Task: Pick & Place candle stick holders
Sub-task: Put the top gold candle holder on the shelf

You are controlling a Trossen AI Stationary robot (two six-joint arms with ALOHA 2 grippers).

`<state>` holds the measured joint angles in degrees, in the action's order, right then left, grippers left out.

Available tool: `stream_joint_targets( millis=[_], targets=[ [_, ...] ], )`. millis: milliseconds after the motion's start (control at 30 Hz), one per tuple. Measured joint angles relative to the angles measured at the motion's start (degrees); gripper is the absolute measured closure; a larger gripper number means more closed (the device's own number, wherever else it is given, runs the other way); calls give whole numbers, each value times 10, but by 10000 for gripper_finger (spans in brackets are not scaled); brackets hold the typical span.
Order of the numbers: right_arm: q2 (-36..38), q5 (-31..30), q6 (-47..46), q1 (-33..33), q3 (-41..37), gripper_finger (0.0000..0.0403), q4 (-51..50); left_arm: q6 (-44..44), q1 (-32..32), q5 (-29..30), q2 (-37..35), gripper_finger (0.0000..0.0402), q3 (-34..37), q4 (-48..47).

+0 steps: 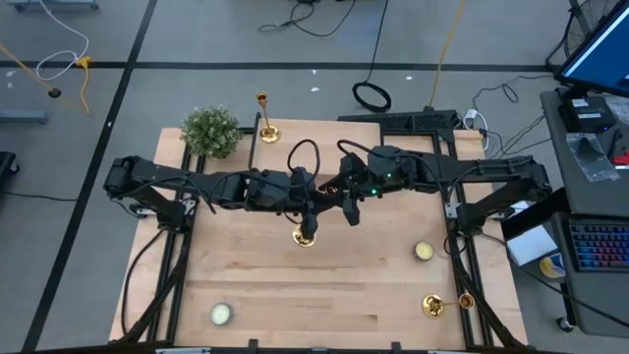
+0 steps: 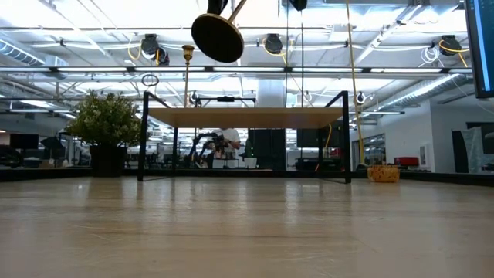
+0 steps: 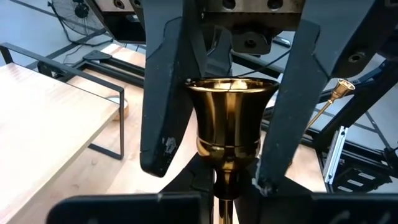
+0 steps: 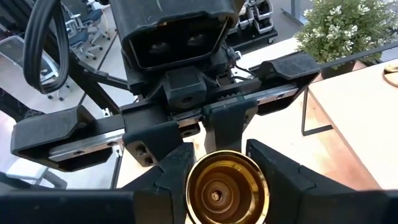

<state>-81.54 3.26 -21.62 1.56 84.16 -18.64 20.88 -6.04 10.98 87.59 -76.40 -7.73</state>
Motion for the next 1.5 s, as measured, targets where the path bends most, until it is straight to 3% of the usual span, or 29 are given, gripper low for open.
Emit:
stream_joint_targets(
  millis=[433, 700, 867, 1133, 1267, 1367, 1500],
  targets=[
    [0, 3, 4, 1, -1, 199, 22, 4, -8, 3, 0, 374, 0, -25],
    [0, 3, 30, 1, -1, 180, 62, 32, -32, 55, -3, 374, 0, -86],
    [5, 0, 67, 1, -1, 180, 90, 37, -52, 157, -20, 374, -1, -127],
    [34, -2, 138, 0, 0, 186, 103, -5, -80, 432, -90, 374, -1, -167],
    [48, -3, 177, 0, 0, 186, 105, -50, -75, 540, -110, 374, -1, -162],
    [57, -4, 199, 0, 0, 188, 101, -60, -62, 591, -113, 374, -1, -162],
    [61, -4, 215, 0, 0, 188, 97, -60, -34, 599, -113, 374, 1, -158]
  ],
)
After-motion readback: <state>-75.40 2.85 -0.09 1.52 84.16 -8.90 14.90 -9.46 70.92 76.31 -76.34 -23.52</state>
